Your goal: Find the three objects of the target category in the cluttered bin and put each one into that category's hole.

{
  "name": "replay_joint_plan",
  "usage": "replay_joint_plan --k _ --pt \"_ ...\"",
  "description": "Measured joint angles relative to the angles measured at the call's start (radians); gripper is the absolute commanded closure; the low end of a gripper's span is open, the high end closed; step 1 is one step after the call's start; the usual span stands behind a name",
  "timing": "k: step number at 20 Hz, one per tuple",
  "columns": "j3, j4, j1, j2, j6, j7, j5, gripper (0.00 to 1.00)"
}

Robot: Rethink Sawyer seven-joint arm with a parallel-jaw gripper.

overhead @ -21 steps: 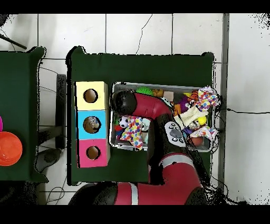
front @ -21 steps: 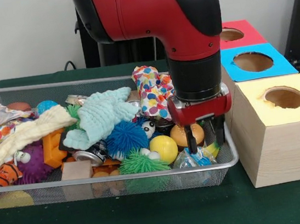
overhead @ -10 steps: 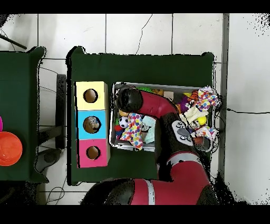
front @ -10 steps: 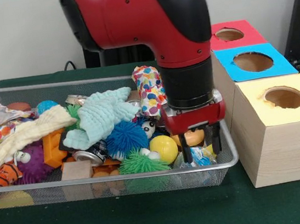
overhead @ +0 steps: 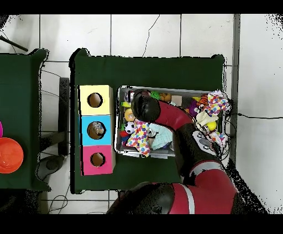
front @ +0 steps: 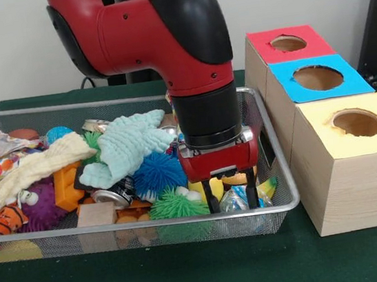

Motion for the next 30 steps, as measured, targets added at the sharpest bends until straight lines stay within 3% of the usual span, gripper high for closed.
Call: replay_joint_plan --k 30 --pt "0.023 0.025 0.01 0.026 -0.036 0.0 -0.017 0.0"
